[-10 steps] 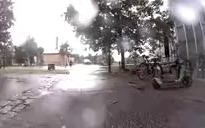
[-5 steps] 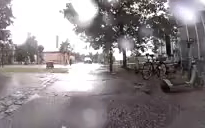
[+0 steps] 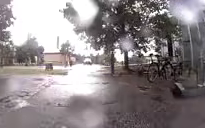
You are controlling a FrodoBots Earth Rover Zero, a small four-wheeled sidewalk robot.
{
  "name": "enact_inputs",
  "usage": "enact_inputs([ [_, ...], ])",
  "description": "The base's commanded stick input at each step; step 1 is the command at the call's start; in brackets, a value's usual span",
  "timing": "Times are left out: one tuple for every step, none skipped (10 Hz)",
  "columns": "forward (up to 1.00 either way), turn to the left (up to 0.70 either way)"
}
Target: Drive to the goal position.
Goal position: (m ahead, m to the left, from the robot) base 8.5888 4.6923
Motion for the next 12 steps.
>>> enact_inputs([
  [0.85,0.0],
  [0.85,0.0],
  [0.85,0.0],
  [0.85,0.0],
  [0.85,0.0],
  [0.85,0.0],
  [0.85,0.0],
  [0.85,0.0],
  [0.85,0.0],
  [0.85,0.0],
  [0.85,0.0],
  [0.85,0.0],
])
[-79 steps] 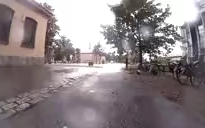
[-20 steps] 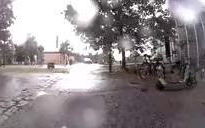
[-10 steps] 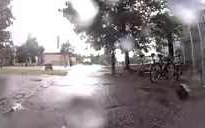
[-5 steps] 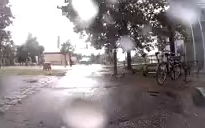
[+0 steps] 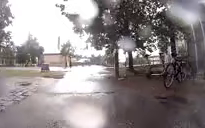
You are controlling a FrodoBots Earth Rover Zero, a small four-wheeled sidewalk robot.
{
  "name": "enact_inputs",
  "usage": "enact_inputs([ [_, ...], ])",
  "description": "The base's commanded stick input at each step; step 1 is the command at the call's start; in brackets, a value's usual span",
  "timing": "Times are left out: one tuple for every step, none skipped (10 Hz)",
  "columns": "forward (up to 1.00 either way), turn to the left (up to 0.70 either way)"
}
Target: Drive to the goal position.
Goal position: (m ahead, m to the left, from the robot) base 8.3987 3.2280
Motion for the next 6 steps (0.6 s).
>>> enact_inputs([
  [0.85,0.0],
  [0.85,0.0],
  [0.85,0.0],
  [0.85,0.0],
  [0.85,0.0],
  [0.85,0.0],
])
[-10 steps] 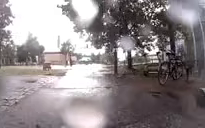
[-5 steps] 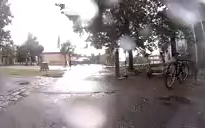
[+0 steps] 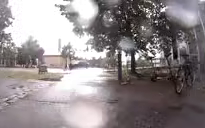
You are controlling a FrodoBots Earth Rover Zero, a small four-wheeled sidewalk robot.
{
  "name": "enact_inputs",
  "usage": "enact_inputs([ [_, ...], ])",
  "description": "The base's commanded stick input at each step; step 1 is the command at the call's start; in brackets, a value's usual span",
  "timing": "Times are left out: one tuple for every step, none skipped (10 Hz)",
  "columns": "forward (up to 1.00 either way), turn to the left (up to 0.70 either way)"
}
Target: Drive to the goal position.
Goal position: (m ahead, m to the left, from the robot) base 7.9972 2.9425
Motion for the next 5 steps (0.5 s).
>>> enact_inputs([
  [0.85,0.0],
  [0.85,0.0],
  [0.85,0.17],
  [0.85,0.24],
  [0.85,0.0],
])
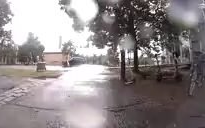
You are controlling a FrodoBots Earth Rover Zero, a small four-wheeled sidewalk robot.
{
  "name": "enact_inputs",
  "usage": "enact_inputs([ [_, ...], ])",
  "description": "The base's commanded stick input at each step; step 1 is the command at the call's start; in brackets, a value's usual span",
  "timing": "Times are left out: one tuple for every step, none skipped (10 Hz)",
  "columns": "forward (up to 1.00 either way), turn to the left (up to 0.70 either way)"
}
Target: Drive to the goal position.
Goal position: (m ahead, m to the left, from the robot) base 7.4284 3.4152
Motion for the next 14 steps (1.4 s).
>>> enact_inputs([
  [0.85,0.0],
  [0.85,0.0],
  [0.85,0.0],
  [0.85,0.0],
  [0.85,0.0],
  [0.85,0.0],
  [0.85,0.0],
  [0.85,0.0],
  [0.85,0.0],
  [0.85,0.0],
  [0.85,0.0],
  [0.85,0.0],
  [0.85,0.0],
  [0.85,0.0],
])
